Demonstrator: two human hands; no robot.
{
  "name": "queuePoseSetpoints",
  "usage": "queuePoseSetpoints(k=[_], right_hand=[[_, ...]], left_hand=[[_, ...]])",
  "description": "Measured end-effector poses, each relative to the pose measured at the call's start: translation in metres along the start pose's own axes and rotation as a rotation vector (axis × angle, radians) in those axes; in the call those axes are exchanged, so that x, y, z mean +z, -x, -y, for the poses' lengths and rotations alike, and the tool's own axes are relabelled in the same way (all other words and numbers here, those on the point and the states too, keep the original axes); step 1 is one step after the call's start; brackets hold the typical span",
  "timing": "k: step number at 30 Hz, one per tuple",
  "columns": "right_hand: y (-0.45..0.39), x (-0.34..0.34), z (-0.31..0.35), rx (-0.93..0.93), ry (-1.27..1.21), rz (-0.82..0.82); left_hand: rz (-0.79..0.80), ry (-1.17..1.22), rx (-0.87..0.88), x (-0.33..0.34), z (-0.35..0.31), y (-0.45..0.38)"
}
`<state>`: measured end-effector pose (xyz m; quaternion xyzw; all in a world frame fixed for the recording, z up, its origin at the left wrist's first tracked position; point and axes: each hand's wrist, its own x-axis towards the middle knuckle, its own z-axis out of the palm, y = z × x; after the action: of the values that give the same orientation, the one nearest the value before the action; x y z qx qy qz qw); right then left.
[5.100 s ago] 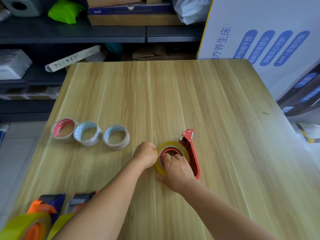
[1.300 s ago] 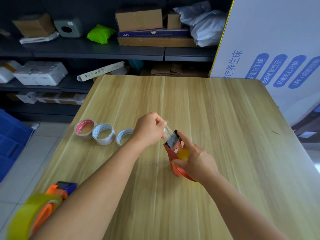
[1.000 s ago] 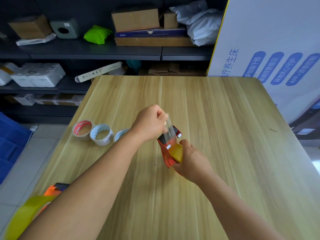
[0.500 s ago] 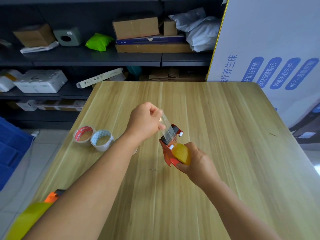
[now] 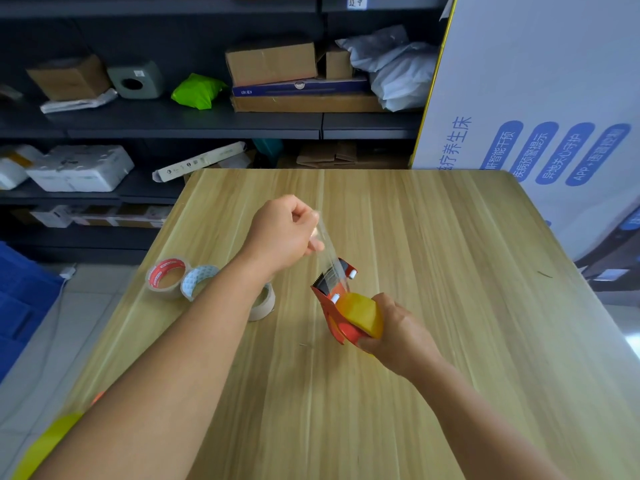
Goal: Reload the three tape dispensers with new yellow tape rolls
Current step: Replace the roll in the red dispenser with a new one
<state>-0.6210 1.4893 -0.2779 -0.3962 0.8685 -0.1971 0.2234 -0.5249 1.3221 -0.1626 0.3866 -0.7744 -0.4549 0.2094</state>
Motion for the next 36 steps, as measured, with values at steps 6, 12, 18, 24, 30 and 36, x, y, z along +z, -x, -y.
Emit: queuePoseSetpoints(k=[6, 12, 18, 24, 30, 36], right_hand=[[-0.008, 0.005, 0.014, 0.027, 0.041, -0.044], [-0.019, 0.018, 0.020, 0.046, 0.068, -0.106], [-0.019, 0.014, 0.012, -0.008, 0.060, -0.055], [-0.013, 0.010, 0.003, 0.046, 0.025, 0.028], [-0.015, 0.006, -0.004, 0.114, 0.025, 0.064], [-0.014, 0.007, 0.005, 0.068, 0.134, 0.093]], left_hand=[[0.037, 0.046, 0.057, 0.009, -0.011, 0.008], [0.061, 0.077, 0.086, 0.018, -0.014, 0.016], [-0.022, 0.047, 0.078, 0.007, -0.011, 0.008], [-0.055, 0.036, 0.088, -0.009, -0.011, -0.003], [-0.173, 0.134, 0.046, -0.024, -0.008, -0.008], [-0.126, 0.161, 0.064, -0.022, -0.009, -0.007]])
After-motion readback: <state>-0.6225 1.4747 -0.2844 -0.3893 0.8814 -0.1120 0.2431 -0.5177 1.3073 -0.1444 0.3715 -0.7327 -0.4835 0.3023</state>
